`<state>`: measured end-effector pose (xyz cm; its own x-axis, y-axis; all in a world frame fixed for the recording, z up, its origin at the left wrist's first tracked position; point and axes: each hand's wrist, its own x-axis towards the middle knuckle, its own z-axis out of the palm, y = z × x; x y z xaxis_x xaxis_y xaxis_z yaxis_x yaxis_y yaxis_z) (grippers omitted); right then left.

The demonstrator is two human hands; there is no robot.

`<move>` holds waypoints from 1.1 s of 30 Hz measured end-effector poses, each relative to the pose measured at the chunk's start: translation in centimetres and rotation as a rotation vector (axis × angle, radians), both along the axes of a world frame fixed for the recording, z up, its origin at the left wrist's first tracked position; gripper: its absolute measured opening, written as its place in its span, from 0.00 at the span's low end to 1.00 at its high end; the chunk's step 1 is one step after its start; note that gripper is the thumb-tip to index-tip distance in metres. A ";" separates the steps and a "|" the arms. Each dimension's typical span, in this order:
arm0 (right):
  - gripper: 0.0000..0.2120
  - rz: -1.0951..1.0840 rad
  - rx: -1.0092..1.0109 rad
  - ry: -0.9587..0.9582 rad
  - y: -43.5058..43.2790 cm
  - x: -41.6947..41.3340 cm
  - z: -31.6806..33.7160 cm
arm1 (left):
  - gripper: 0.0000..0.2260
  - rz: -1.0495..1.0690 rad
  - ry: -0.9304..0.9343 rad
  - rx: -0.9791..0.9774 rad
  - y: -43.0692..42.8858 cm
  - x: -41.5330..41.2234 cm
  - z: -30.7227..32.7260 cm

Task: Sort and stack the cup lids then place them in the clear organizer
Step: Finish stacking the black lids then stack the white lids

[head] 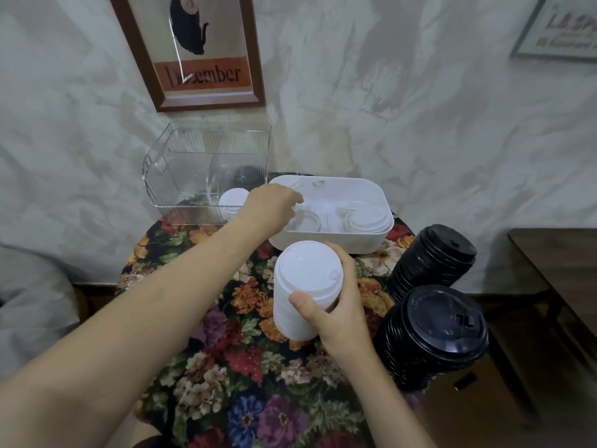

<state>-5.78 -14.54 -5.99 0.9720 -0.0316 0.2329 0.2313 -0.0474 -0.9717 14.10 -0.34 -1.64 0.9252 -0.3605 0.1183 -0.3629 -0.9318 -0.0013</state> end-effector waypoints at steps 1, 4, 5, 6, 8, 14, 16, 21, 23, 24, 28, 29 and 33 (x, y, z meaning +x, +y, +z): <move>0.38 -0.001 -0.002 0.001 0.0 0.0 -0.1 | 0.16 0.001 -0.023 0.012 -0.2 0.1 -0.1; 0.39 -0.002 0.001 0.009 0.0 0.1 -0.2 | 0.13 0.018 -0.088 0.019 -0.5 0.1 -0.4; 0.40 -0.002 0.003 0.011 0.0 0.1 -0.2 | 0.13 0.026 -0.102 0.022 -0.5 0.1 -0.4; 0.41 -0.002 0.004 0.014 0.0 0.1 -0.2 | 0.13 0.034 -0.113 0.031 -0.6 0.0 -0.4; 0.42 0.002 0.006 0.020 0.0 0.0 -0.2 | 0.13 0.038 -0.114 0.038 -0.7 0.1 -0.3; 0.39 0.003 -0.001 0.015 -0.1 0.0 -0.2 | 0.21 0.055 -0.073 0.109 -0.9 0.3 0.3; 0.39 0.006 -0.001 0.017 -0.1 0.0 -0.2 | 0.23 0.055 -0.077 0.141 -1.1 0.4 0.3; 0.39 0.009 0.008 0.021 -0.2 -0.2 -0.3 | 0.18 0.048 -0.164 0.150 -1.1 0.7 0.2; 0.39 0.007 0.014 0.024 -0.2 -0.3 -0.2 | 0.17 0.059 -0.154 0.134 -1.1 0.8 0.1; 0.38 0.006 0.015 0.022 -0.2 -0.3 -0.2 | 0.17 0.069 -0.142 0.120 -1.0 0.9 0.1; 0.37 0.005 0.020 0.020 -0.2 -0.3 -0.1 | 0.14 0.099 -0.130 0.136 -1.0 1.1 -0.2; 0.38 0.006 0.022 0.019 -0.2 -0.3 -0.2 | 0.14 0.106 -0.121 0.148 -1.1 1.1 -0.3; 0.38 0.008 0.022 0.016 -0.2 -0.3 -0.2 | 0.14 0.115 -0.094 0.140 -1.2 1.4 -0.6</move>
